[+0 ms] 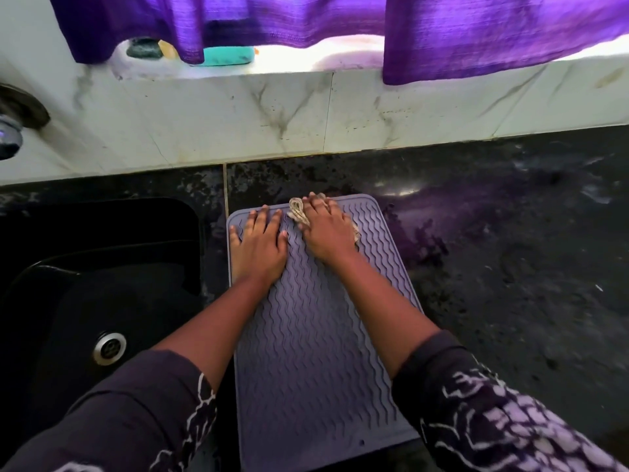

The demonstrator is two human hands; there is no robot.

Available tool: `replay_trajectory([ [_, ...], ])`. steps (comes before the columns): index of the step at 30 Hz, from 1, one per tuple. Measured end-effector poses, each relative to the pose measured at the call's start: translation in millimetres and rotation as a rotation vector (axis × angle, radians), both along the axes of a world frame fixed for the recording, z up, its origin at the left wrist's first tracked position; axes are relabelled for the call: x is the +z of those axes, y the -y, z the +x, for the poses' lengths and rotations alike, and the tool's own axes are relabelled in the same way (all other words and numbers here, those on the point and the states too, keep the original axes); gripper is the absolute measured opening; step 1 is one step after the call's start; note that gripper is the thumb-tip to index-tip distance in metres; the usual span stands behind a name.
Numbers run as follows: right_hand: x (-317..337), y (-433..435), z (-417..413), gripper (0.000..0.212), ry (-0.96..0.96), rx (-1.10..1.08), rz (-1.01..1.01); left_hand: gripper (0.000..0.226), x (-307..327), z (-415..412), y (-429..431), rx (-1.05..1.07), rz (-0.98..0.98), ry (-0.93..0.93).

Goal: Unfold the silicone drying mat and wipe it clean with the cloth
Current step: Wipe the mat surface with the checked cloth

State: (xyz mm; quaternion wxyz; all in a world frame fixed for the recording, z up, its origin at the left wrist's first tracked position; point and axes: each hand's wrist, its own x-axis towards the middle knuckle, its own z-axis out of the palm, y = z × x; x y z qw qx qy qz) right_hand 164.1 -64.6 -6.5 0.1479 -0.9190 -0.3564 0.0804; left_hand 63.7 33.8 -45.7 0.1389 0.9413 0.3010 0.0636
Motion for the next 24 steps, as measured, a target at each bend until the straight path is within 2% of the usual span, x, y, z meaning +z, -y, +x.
replay_trajectory([
  [5,-6.5,2.7,-8.9,0.052,0.074,-0.016,-0.069,0.050,1.5,-0.2,0.8,-0.006,-0.005,0.010],
  [11,-10.3,55.9,-89.6,0.056,0.074,-0.087,-0.112,0.050,-0.1,0.0,0.4,-0.005,0.014,0.022],
  [16,-8.9,48.3,-79.7,0.056,0.039,-0.061,-0.146,0.051,0.8,-0.3,0.9,-0.005,0.013,0.010],
  [18,-1.3,51.5,-68.3,0.051,-0.016,-0.034,-0.105,0.050,0.9,-0.5,1.2,-0.004,0.006,0.004],
  [21,18.6,45.3,-40.0,0.043,-0.148,-0.143,0.053,0.050,1.7,-0.3,1.4,-0.008,0.009,0.003],
  [24,11.7,29.7,-33.8,0.047,-0.009,-0.106,0.036,0.050,1.0,0.7,1.1,-0.001,0.010,0.004],
])
